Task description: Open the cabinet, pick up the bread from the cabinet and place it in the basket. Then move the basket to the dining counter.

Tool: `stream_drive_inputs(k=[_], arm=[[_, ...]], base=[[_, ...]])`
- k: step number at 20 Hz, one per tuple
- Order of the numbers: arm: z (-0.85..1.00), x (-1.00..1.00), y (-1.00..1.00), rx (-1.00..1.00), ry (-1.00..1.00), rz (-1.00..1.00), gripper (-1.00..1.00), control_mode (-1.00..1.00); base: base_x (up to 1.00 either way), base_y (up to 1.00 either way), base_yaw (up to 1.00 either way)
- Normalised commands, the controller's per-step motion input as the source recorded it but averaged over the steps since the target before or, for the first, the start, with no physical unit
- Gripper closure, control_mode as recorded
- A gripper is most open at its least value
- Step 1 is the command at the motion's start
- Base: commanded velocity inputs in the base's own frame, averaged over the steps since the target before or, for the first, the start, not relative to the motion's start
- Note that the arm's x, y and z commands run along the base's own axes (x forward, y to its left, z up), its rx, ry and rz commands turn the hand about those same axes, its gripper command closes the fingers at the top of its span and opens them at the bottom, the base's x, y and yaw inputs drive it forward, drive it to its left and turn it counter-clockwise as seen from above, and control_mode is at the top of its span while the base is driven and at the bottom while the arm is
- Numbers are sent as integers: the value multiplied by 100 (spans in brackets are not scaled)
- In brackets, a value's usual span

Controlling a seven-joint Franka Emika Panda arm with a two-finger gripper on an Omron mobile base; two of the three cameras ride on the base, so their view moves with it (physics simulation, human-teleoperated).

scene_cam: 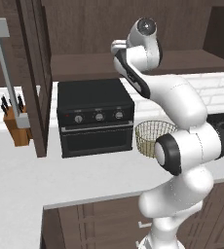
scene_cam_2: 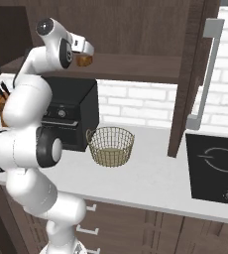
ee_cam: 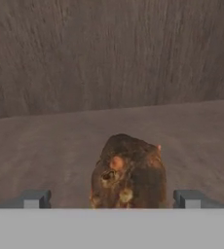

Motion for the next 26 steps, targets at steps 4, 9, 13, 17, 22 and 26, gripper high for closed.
stream_drive_inputs(k=[4, 9, 13, 17, 22, 26], arm=[[-1, 12, 1, -9, 0, 0, -100, -100], [-8, 4, -9, -8, 0, 0, -100, -100], [-21, 29, -17, -5, 0, 0, -100, -100], [-23, 32, -4, -1, 1, 0, -100, -100], [-5, 20, -17, 0, 3, 0, -100, -100], [-21, 0, -12, 0, 5, 0, -100, -100]], base=[[0, 0, 0], [0, 0, 0], [0, 0, 0], [0, 0, 0], [0, 0, 0], [0, 0, 0]])
